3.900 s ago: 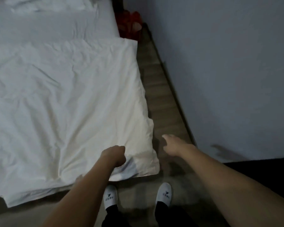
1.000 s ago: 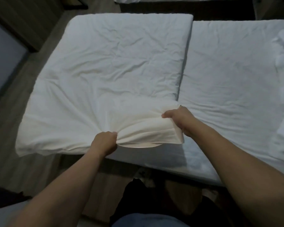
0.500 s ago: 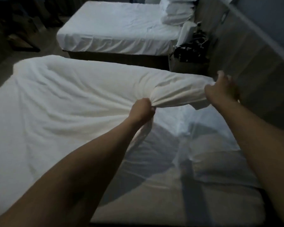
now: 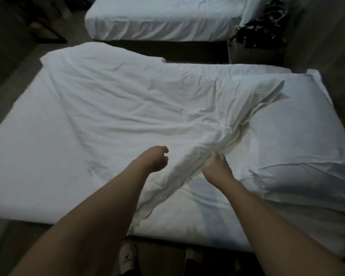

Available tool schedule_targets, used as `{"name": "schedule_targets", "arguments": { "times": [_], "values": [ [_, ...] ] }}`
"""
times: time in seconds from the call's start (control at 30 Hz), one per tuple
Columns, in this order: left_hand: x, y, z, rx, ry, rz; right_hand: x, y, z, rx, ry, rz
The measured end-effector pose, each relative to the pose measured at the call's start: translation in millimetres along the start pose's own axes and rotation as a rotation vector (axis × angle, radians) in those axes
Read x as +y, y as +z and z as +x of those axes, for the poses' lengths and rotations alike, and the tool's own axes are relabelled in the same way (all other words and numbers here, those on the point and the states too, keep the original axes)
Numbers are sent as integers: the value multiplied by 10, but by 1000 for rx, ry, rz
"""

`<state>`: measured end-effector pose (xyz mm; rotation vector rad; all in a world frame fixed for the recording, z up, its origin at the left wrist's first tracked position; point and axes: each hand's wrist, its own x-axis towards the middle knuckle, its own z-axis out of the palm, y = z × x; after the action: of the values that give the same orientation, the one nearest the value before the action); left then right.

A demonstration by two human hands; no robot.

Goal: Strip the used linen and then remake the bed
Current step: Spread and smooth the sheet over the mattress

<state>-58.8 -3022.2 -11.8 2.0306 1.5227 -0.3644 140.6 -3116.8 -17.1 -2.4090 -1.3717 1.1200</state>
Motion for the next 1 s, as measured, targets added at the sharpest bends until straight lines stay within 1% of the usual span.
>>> {"name": "schedule_targets", "arguments": {
  "times": [0.13,0.23,0.4,0.5,0.57,0.67,0.73,0.8,0.9,1.0],
  "values": [
    [-1035,-45,-472,182,-82,-13,-815,674,-237,-65,-136,-95],
    [-1932,-38,-855,237,-159,-28,-1448,1247,-469,-78,-220,-160],
    [-3425,-13,-1402,147,-232,-65,-2383,2281,-869,-174,-229,-198],
    [-4125,-33,-1636,83,-257,-54,-2828,2738,-1035,-191,-248,-241],
    [-4436,-75,-1705,83,-257,-64,-3049,2935,-1087,-177,-240,-262],
    [-4817,-153,-1709,148,-247,-69,-3362,3179,-1031,-155,-240,-306],
    [-5051,-162,-1666,197,-211,-33,-3554,3332,-937,-126,-240,-330],
    [-5300,-157,-1572,193,-145,27,-3702,3488,-857,-94,-208,-336],
    [-5659,-149,-1208,174,-34,193,-3724,3746,-709,-54,-106,-352],
    [-5692,-180,-872,106,19,277,-3546,3846,-651,-89,9,-359]
  ]
}}
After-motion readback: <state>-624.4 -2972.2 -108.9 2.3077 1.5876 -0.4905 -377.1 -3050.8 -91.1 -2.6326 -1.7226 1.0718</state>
